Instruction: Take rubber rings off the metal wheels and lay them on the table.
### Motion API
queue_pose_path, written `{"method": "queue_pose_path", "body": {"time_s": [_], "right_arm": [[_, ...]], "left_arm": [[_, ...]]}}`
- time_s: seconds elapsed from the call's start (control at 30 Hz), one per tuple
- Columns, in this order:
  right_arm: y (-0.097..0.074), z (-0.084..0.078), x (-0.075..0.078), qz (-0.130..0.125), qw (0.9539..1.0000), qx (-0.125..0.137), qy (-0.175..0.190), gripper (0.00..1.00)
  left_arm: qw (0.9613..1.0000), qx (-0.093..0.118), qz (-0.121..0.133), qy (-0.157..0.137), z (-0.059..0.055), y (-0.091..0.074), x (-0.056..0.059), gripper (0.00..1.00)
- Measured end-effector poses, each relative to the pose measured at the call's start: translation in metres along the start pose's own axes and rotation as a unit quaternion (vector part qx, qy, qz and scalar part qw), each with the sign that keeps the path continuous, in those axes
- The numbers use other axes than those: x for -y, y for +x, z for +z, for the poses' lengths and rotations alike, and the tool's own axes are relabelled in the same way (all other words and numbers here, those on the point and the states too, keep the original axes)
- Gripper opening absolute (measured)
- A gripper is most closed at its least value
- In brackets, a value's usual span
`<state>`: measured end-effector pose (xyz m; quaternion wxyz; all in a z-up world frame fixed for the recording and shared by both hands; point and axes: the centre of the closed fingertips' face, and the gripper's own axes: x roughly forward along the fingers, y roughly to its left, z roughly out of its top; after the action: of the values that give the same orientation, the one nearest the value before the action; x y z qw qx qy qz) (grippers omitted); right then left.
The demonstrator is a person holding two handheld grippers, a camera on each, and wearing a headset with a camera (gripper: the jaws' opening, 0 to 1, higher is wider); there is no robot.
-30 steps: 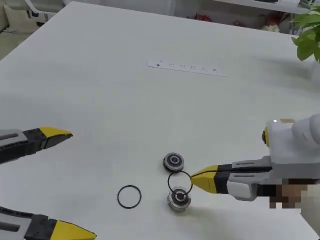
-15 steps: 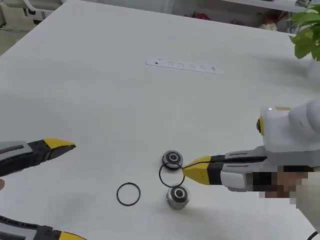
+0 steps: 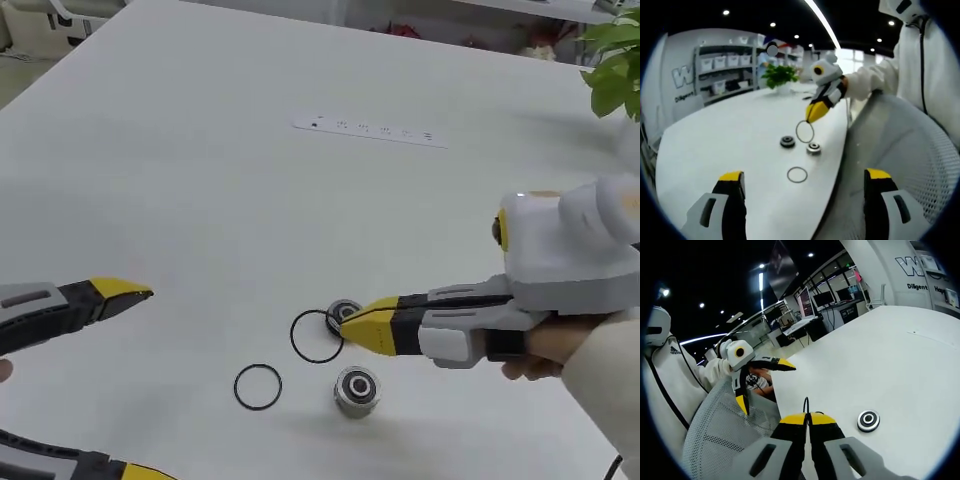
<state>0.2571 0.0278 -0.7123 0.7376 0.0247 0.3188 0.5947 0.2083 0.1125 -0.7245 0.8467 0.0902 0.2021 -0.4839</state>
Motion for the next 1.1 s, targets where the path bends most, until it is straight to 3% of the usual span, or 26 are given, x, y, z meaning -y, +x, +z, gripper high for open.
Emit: {"method": "queue_pose_path", "body": {"time_s": [0.47,0.77,1.1], "right_arm": [[0.022,-0.002,-0.009,0.026,0.9995,-0.019,0.0,0.0],[0.038,-0.018,-0.014,0.034,0.9983,-0.046,0.001,0.0],[0.046,-0.029,-0.007,0.031,0.9973,-0.067,0.001,0.0]], "left_arm": [[1.0,0.004,-0.002,-0.002,0.003,0.0,0.002,1.0],[1.0,0.004,-0.003,-0.002,0.004,0.0,0.001,1.0],[1.0,0.001,-0.002,-0.004,0.002,-0.001,0.002,1.0]]}}
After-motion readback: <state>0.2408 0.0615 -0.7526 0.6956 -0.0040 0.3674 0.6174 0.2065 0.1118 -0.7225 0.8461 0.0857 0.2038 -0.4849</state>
